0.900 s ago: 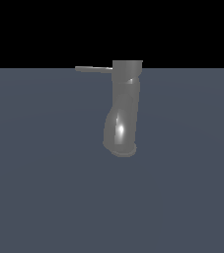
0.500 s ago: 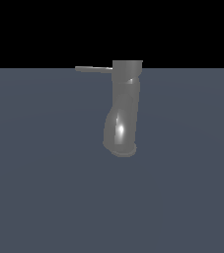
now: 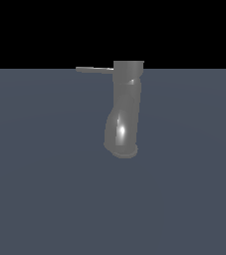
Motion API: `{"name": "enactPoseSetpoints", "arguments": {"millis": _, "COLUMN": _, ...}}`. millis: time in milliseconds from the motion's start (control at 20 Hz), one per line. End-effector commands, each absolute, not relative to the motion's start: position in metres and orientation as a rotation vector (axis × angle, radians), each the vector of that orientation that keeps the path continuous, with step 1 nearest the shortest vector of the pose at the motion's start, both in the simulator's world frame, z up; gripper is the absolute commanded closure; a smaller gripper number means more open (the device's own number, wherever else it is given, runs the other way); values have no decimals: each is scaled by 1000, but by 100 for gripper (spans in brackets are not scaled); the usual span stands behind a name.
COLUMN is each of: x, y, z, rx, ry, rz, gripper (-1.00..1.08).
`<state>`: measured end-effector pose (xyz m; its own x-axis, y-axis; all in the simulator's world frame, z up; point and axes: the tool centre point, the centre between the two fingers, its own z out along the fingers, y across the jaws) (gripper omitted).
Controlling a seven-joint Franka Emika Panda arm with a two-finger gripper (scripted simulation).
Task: Turn on the faucet by rotating a designated handle.
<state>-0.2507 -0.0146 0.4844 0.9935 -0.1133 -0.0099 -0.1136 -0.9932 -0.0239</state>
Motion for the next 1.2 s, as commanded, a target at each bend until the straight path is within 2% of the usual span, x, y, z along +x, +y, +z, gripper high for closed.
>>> {"name": "enactPoseSetpoints", "arguments": {"millis": 0, "x": -248, "y": -14, "z": 484, "rx": -3107, "ry": 196, "rz": 14, "gripper": 108}}
{"name": "enactPoseSetpoints", "arguments": {"millis": 500, "x": -220, "y": -10, "z": 478, "rx": -3050, "ry": 377, "rz": 30, "gripper": 108}}
{"name": "enactPoseSetpoints", "arguments": {"millis": 1150, "x": -155, "y": 2, "z": 455, "rx": -2905, "ry": 805, "rz": 92, "gripper": 108}}
